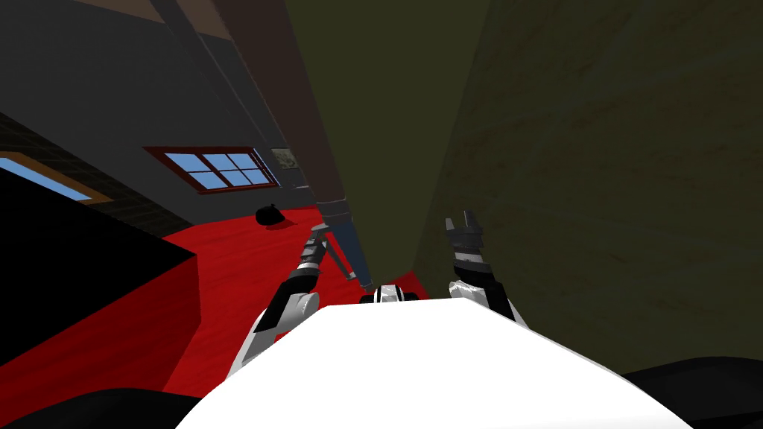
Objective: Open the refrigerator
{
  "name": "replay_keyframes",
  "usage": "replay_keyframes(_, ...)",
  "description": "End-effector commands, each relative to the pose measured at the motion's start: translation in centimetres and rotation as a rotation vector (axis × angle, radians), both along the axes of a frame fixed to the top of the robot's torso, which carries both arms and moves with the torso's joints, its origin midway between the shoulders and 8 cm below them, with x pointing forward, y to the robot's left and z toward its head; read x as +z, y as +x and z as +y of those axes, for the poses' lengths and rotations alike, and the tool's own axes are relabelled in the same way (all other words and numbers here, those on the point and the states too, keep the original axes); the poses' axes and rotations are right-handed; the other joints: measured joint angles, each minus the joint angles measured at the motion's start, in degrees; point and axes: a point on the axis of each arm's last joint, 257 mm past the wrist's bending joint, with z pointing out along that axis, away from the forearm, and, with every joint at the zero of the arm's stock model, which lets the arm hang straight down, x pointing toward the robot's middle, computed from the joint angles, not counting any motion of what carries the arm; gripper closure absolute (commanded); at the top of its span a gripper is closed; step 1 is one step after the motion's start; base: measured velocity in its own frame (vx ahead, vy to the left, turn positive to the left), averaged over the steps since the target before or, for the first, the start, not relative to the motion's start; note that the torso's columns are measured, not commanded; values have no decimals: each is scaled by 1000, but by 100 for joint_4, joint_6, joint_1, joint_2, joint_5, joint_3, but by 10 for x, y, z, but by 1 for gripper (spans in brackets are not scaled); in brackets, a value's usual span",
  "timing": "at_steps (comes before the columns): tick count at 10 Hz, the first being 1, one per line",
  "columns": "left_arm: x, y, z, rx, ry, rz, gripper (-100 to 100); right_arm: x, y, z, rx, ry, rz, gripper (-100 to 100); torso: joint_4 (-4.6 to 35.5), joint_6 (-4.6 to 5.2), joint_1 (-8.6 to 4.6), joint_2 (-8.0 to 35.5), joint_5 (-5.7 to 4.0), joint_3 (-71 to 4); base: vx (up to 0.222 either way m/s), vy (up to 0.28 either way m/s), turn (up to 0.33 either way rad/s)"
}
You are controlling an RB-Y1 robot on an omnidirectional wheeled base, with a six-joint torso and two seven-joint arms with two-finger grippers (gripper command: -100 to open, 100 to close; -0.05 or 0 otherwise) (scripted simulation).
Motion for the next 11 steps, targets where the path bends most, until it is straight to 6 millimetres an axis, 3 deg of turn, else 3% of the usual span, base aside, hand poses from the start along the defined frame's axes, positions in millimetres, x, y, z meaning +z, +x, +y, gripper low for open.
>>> replay_keyframes(1, -11, 0, 5, 17, -30, 38, -100, 0, 0, 0, 0, 0, 0, 0, 1, 0, 1, 0, 1, 1, 113, -73, 39)
replay_keyframes(5, -9, -1, 7, 25, -38, 41, -100, 0, 0, 0, 0, 0, 0, 0, -3, 3, 19, -10, 7, -5, 57, -26, 22)
replay_keyframes(6, -8, -1, 7, 25, -38, 42, 100, 0, 0, 0, 0, 0, 0, 0, 1, 1, 7, 5, 3, 3, 0, 0, 0)
replay_keyframes(8, -3, 2, 0, 0, -36, 30, 100, 0, 0, 0, 0, 0, 0, 0, -31, 28, 25, 0, 31, 11, -62, 150, -147)
replay_keyframes(11, -2, 9, -12, -46, -36, 31, 100, 0, 0, 0, 0, -1, 0, 0, -24, 12, 56, -66, 22, -40, -13, 308, -37)
